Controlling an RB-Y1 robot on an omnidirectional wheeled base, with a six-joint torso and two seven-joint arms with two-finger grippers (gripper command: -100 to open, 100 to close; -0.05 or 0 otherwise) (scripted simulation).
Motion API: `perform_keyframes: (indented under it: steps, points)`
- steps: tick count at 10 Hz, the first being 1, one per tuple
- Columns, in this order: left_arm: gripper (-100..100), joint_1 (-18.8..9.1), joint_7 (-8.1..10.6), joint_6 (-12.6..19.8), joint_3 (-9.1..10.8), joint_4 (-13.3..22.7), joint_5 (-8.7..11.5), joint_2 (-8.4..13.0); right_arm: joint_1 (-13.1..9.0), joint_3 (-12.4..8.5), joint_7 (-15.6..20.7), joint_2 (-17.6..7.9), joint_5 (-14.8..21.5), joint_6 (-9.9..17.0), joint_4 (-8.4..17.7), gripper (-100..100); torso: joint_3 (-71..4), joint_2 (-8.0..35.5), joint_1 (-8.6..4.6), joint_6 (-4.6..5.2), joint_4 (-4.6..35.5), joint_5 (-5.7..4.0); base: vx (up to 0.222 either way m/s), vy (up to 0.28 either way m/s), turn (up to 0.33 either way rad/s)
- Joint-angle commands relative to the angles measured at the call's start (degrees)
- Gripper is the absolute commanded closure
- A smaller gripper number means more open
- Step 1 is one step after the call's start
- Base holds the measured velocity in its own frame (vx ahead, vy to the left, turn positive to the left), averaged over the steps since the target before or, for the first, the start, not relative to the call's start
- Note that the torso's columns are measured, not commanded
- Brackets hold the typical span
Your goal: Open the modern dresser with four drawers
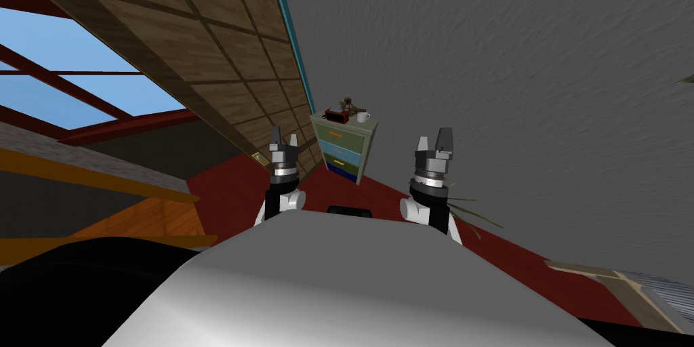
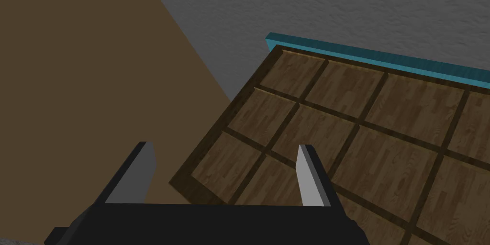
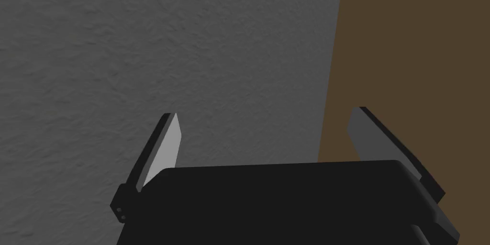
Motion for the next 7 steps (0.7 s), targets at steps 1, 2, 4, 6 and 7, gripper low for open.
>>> perform_keyframes:
  steps: [1, 2, 4, 6, 7]
  points:
    - [0, 0.0, 0.00, 0.0, 0.00, 0.0, 0.0, 0.0, 0.0, 0.0, 0.0, 0.0, 0.0, 0.0, 0.0, 0, -4.7, 2.3, 0.00, 0.00, 2.3, 0.00, 0.000, 0.000, 0.000]
    - [0, 0.0, 0.00, 0.0, 0.00, 0.0, 0.0, 0.0, 0.0, 0.0, 0.0, 0.0, 0.0, 0.0, 0.0, 0, -12.0, 6.0, 0.00, 0.00, 6.0, 0.00, 0.000, 0.000, 0.000]
    - [0, 0.0, 0.00, 0.0, 0.00, 0.0, 0.0, 0.0, 0.0, 0.0, 0.0, 0.0, 0.0, 0.0, 0.0, 0, -28.5, 14.2, 0.00, 0.00, 14.2, 0.00, 0.000, 0.000, 0.000]
    - [0, 0.0, 0.00, 0.0, 0.00, 0.0, 0.0, 0.0, 0.0, 0.0, 0.0, 0.0, 0.0, 0.0, 0.0, 0, -45.4, 22.7, 0.00, 0.00, 22.7, 0.00, 0.000, 0.000, 0.000]
    - [0, 0.0, 0.00, 0.0, 0.00, 0.0, 0.0, 0.0, 0.0, 0.0, 0.0, 0.0, 0.0, 0.0, 0.0, 0, -53.8, 26.9, 0.00, 0.00, 26.9, 0.00, 0.000, 0.000, 0.000]
